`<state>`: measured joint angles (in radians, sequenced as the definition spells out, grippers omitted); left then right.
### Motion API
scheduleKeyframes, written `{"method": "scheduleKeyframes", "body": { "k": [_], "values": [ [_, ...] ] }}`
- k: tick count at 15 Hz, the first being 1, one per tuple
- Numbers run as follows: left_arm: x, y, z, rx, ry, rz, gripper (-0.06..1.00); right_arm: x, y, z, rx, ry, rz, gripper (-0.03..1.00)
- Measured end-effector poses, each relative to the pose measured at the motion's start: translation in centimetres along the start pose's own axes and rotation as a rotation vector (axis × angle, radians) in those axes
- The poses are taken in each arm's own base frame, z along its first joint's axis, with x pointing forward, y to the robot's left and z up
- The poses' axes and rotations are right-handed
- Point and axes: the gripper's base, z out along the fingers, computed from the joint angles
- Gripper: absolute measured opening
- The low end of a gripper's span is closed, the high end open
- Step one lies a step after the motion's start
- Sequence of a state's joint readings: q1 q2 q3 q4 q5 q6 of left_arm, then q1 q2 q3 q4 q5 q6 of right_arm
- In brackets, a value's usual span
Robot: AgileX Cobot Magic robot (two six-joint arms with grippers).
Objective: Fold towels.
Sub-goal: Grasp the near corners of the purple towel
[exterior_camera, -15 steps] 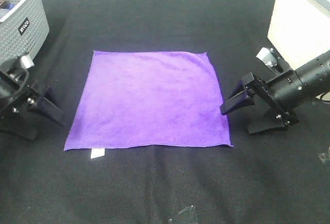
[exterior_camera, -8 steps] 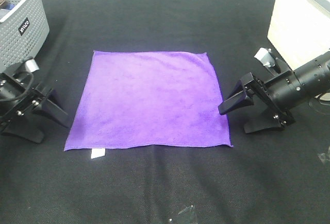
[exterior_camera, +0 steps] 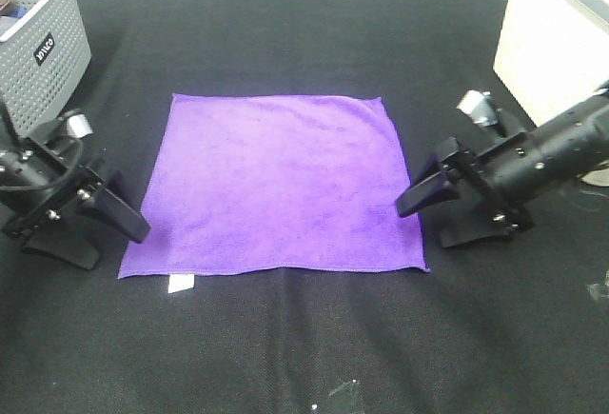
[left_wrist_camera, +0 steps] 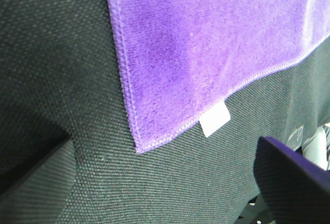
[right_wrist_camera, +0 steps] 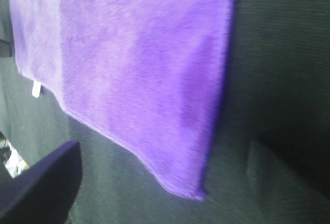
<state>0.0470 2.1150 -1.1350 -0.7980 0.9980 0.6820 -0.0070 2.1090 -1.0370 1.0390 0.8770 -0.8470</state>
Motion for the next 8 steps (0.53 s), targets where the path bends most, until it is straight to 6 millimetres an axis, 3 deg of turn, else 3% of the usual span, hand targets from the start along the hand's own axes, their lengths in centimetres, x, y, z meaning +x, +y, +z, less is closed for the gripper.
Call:
{"method": "scheduleKeyframes", "body": {
  "k": [3, 6, 8],
  "values": [
    [0.0, -1.4, 1.2, -0.019, 0.020, 0.036, 0.82, 0.0, 0.6, 1.5, -0.017, 0.040, -0.014, 0.80],
    [-0.7, -3.7, 3.8, -0.038, 0.058, 0.069, 0.72, -0.9, 1.9, 3.2, -0.029, 0.101, -0.042, 0.71],
    [-1.3, -4.6, 4.9, -0.037, 0.078, 0.057, 0.67, -1.0, 2.1, 3.4, 0.016, 0.113, -0.047, 0.58]
  ]
}}
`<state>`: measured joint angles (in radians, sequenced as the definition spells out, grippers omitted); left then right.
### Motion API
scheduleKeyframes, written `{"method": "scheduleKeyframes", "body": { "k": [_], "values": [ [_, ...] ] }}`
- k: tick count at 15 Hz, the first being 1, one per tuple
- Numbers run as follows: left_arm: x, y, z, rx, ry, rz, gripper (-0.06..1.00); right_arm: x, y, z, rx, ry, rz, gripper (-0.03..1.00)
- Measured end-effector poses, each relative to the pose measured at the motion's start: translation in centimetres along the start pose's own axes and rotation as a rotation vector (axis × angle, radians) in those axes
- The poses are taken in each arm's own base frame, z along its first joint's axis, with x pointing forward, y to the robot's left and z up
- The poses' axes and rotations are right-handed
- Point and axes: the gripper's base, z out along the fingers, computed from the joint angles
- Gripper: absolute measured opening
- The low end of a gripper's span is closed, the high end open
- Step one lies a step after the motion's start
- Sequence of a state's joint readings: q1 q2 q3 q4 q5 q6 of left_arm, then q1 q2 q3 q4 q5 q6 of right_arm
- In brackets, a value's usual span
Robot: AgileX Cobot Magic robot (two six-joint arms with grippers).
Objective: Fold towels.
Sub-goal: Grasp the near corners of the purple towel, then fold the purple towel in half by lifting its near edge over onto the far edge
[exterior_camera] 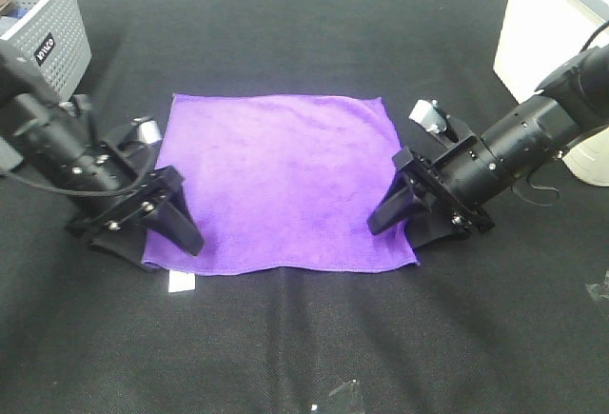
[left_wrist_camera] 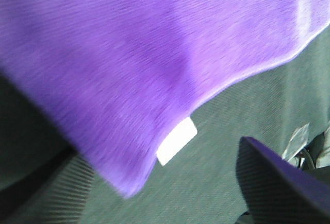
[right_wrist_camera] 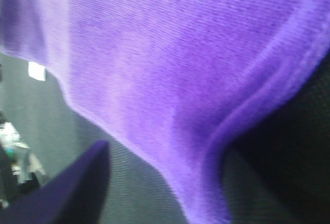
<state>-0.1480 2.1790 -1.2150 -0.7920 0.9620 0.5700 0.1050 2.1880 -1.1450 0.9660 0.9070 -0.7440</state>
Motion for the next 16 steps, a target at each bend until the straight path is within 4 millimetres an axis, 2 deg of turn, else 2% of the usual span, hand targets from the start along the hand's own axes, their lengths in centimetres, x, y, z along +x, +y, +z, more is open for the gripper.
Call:
{"method": "scheduleKeyframes", "body": {
  "k": [2, 3, 5, 6, 7, 8, 16],
  "values": [
    [-0.37, -0.36, 0.67, -0.002, 0.009, -0.021, 0.56, 0.01, -0.22, 0.13, 0.023, 0.001, 0.012, 0.44],
    [-0.51, -0.28, 0.81, -0.004, 0.009, -0.030, 0.47, 0.01, -0.35, 0.18, 0.032, 0.002, 0.013, 0.37],
    [-0.61, -0.02, 1.06, -0.012, 0.004, -0.037, 0.24, 0.06, -0.53, 0.34, 0.036, 0.008, 0.015, 0.26],
    [-0.66, 0.15, 1.25, -0.016, 0.002, -0.042, 0.06, 0.07, -0.61, 0.39, 0.039, 0.009, 0.016, 0.20],
    [-0.66, 0.14, 1.30, -0.016, 0.003, -0.041, 0.01, 0.13, -0.72, 0.54, 0.048, 0.017, 0.011, 0.05],
    [-0.66, 0.15, 1.30, -0.018, 0.003, -0.041, 0.00, 0.15, -0.68, 0.62, 0.047, 0.020, 0.010, 0.01],
    [-0.38, -0.40, 0.80, -0.042, 0.001, 0.034, 0.00, 0.77, -0.05, -0.24, 0.075, 0.062, -0.003, 0.01]
  ]
}}
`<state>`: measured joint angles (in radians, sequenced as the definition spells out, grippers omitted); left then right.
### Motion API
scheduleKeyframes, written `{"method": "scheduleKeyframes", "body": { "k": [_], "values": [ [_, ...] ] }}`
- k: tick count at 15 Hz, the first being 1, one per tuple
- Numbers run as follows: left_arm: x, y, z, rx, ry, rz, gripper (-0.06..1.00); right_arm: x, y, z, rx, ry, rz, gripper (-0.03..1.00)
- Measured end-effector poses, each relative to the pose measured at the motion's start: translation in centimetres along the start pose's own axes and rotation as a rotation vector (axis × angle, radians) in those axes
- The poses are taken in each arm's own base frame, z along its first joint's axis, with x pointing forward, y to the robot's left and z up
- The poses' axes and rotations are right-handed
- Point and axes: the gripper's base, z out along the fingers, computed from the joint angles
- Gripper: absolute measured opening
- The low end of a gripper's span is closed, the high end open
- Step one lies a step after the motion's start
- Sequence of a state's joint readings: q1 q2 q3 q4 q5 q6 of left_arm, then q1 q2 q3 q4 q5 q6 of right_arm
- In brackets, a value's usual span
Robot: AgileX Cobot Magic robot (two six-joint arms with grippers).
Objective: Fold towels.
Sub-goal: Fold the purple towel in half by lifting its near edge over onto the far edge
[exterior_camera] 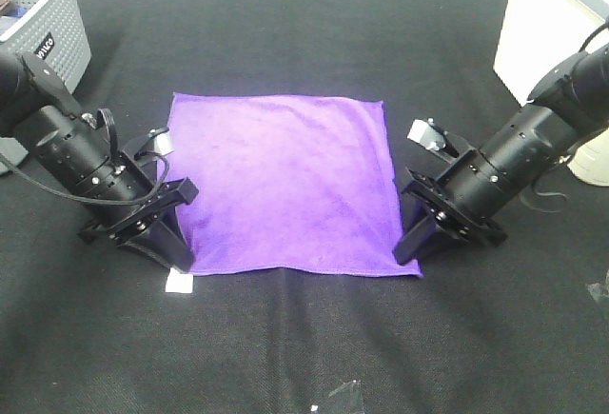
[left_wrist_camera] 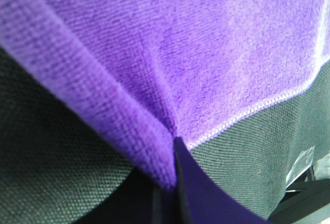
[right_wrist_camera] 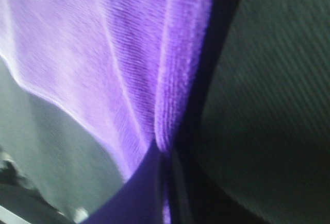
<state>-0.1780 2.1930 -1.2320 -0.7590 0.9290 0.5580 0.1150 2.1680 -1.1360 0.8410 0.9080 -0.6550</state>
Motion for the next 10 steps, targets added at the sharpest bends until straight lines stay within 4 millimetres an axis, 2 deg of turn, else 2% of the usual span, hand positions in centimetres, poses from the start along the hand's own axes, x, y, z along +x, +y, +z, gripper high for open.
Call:
{"method": "scheduleKeyframes", "body": {
  "k": [1, 3, 5, 8, 10],
  "values": [
    [1.0, -0.6, -0.9, -0.045, -0.012, 0.045, 0.00, 0.8, 0.5, -1.1, 0.036, 0.012, -0.024, 0.01],
    [1.7, -1.1, -1.7, -0.048, -0.021, 0.057, 0.00, 1.2, 1.0, -1.8, 0.034, 0.013, -0.025, 0.01],
    [4.2, -2.1, -3.1, -0.050, -0.027, 0.064, 0.00, 2.8, 2.9, -3.6, 0.018, 0.012, -0.055, 0.01],
    [7.0, -4.0, -5.7, -0.055, -0.088, 0.091, 0.00, 4.3, 4.8, -5.8, -0.005, 0.040, -0.082, 0.01],
    [7.1, -4.8, -7.0, -0.062, -0.142, 0.107, 0.00, 4.3, 5.4, -6.7, 0.006, 0.007, -0.093, 0.01]
  ]
}}
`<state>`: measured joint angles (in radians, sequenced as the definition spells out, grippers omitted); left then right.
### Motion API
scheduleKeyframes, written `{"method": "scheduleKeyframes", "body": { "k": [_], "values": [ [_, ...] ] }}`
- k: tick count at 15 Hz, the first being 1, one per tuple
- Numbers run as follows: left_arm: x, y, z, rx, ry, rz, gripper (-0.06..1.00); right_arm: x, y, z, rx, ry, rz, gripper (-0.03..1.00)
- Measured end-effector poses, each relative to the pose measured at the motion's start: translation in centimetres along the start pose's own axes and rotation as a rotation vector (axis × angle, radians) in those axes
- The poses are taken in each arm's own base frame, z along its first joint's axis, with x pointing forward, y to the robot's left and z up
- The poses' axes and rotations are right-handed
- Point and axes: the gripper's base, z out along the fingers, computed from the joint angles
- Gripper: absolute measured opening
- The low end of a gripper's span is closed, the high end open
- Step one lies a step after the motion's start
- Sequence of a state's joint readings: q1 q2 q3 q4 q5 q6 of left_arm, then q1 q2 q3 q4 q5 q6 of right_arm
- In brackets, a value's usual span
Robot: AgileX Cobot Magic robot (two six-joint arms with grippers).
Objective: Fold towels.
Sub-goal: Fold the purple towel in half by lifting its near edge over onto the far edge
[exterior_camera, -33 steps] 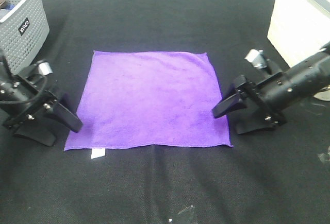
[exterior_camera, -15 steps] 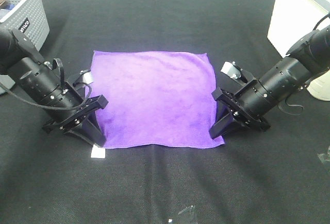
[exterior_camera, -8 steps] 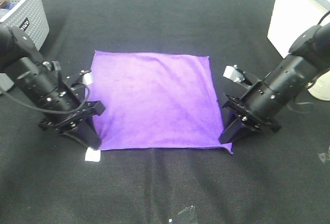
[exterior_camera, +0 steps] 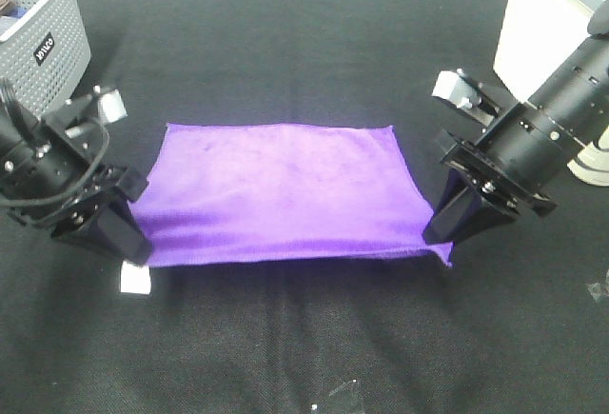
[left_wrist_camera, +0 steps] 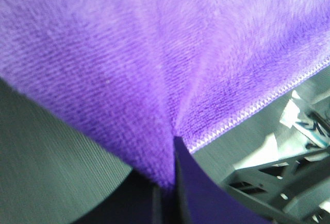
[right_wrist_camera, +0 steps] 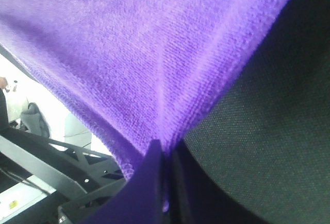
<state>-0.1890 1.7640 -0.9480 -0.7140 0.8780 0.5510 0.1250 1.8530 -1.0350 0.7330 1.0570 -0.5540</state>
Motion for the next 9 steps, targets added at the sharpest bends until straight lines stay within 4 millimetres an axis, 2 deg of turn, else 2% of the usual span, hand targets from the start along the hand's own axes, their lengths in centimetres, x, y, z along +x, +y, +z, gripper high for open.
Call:
{"method": "scheduleKeyframes", "body": {
  "k": [2, 3, 4, 6, 9],
  "values": [
    [-0.9, 0.0, -0.3, -0.018, -0.047, 0.011, 0.00, -1.2, 0.0, -0.6, 0.037, -0.075, -0.021, 0.01],
    [-2.3, 0.1, -0.5, -0.034, -0.092, 0.022, 0.00, -2.2, 0.2, -1.3, 0.060, -0.134, -0.040, 0.01],
    [-3.3, 0.3, -0.4, -0.044, -0.115, 0.026, 0.00, -4.1, 0.3, -2.1, 0.084, -0.199, -0.070, 0.01],
    [-5.7, 0.7, -0.3, -0.073, -0.177, 0.047, 0.00, -7.1, 0.1, -2.4, 0.095, -0.244, -0.101, 0.01],
    [-9.3, 1.4, 0.1, -0.108, -0.260, 0.072, 0.00, -11.2, -0.7, -2.3, 0.116, -0.296, -0.139, 0.01]
  ]
}}
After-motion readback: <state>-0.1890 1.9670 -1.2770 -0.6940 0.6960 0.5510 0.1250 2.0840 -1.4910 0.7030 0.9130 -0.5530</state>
